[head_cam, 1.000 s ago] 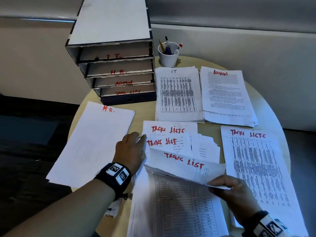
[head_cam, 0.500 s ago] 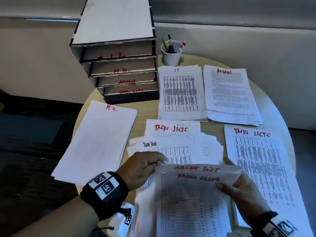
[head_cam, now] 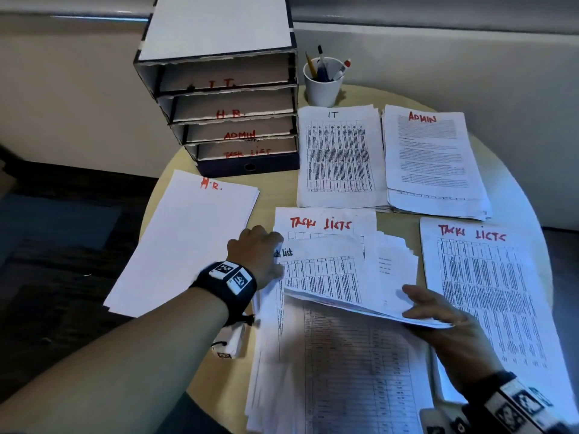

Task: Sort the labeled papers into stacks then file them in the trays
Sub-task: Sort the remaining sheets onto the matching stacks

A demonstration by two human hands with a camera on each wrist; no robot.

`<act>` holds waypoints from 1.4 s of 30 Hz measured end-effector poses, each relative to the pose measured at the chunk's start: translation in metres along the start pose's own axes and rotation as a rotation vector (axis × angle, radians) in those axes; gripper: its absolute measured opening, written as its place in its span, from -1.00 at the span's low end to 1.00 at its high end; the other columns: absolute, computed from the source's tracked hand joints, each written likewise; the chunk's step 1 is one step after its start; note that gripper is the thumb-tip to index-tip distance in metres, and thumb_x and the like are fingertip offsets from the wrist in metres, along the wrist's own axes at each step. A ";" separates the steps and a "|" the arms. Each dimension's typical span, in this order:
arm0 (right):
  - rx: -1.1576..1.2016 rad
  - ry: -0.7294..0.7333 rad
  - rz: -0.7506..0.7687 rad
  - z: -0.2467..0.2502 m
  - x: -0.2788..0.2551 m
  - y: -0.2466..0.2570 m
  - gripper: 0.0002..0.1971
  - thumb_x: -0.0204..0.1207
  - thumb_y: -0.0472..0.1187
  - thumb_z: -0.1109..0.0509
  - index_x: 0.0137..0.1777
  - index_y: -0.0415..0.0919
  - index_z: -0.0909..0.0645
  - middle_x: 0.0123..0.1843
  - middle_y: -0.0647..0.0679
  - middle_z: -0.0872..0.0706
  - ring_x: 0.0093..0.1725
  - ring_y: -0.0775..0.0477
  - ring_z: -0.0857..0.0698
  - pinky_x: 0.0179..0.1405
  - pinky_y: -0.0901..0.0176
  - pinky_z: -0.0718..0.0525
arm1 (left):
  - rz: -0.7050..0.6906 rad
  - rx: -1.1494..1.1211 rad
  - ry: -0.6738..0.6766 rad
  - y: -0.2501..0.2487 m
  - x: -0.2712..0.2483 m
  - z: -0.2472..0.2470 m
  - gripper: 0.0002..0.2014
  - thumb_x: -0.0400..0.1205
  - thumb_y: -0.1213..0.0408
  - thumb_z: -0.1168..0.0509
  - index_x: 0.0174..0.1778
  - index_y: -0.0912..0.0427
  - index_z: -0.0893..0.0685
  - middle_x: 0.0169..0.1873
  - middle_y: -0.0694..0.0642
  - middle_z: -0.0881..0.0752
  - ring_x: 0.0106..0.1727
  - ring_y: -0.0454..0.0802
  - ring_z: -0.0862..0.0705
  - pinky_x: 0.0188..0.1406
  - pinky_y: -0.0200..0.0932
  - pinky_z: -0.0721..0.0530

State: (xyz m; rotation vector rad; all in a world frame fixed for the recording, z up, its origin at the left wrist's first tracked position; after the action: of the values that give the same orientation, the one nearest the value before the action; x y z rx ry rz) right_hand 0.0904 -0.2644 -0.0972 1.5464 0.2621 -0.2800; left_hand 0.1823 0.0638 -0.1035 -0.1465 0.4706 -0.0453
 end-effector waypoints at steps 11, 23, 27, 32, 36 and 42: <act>-0.042 0.045 0.008 -0.002 0.004 -0.003 -0.42 -0.17 0.16 -0.81 -0.32 -0.31 -0.81 0.30 0.03 -0.75 0.36 0.03 -0.68 0.33 0.08 -0.66 | -0.111 -0.547 -0.211 0.002 -0.017 0.013 -0.92 0.68 0.23 -0.38 0.05 0.06 -0.73 -0.03 0.03 -0.77 0.02 0.05 -0.69 -0.02 -0.11 -0.63; -0.312 -0.006 0.083 -0.007 0.009 0.015 -0.77 0.26 -0.46 -0.63 -0.36 -0.07 -0.82 -0.30 -0.08 -0.83 -0.25 -0.08 -0.78 -0.23 0.20 -0.69 | -0.178 -1.106 0.272 -0.028 -0.034 0.027 -0.80 0.70 0.32 -0.34 0.20 0.06 -0.77 -0.01 -0.13 -0.79 0.02 -0.18 -0.70 0.12 -0.25 -0.63; -0.451 -0.004 0.151 -0.007 -0.002 0.025 -0.75 0.26 -0.38 -0.66 -0.30 0.02 -0.78 -0.28 0.01 -0.82 -0.26 0.03 -0.77 -0.18 0.06 -0.66 | 0.165 -0.673 -0.159 0.016 0.030 0.035 -0.40 0.60 0.09 -0.42 0.57 0.07 -0.46 0.53 0.18 -0.49 0.44 0.10 -0.57 0.43 -0.03 -0.52; -0.251 -0.054 0.107 -0.003 -0.009 0.029 -0.71 0.25 -0.59 -0.57 -0.38 -0.14 -0.78 -0.32 -0.03 -0.84 -0.34 0.18 -0.74 -0.28 0.41 -0.64 | 0.211 -0.532 -0.131 0.012 0.066 0.024 -0.54 0.58 0.14 -0.42 0.42 0.03 -0.57 0.33 0.16 -0.66 0.30 0.22 -0.63 0.29 0.01 -0.63; -0.098 -0.094 0.063 0.001 -0.008 0.024 -0.70 0.25 -0.66 -0.51 -0.12 -0.31 -0.74 -0.24 -0.12 -0.86 -0.31 0.19 -0.77 -0.29 0.50 -0.65 | 0.097 -0.473 -0.343 0.005 0.048 0.043 -0.92 0.57 0.26 -0.37 -0.06 0.02 -0.70 0.05 0.10 -0.65 0.15 0.17 -0.58 0.15 0.02 -0.62; 0.075 -0.054 0.035 0.004 -0.008 0.011 -0.54 0.26 -0.50 -0.57 0.18 -0.25 -0.70 -0.09 -0.13 -0.87 -0.07 -0.08 -0.81 -0.12 0.38 -0.74 | -0.293 -0.665 -0.395 -0.023 -0.033 0.049 -0.92 0.66 0.32 -0.40 0.00 0.08 -0.78 -0.13 -0.11 -0.78 -0.08 -0.20 -0.67 -0.08 -0.47 -0.56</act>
State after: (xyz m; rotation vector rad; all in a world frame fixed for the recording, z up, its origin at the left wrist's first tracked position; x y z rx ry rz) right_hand 0.0863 -0.2682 -0.0835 1.6133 0.1839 -0.3071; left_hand 0.1752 0.0503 -0.0419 -0.8617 0.0500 -0.1436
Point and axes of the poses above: each hand's wrist, its own x-axis towards the middle knuckle, its own z-axis out of the back of the hand, y = z × x, the point moved 8 cm from there along x, towards the middle knuckle
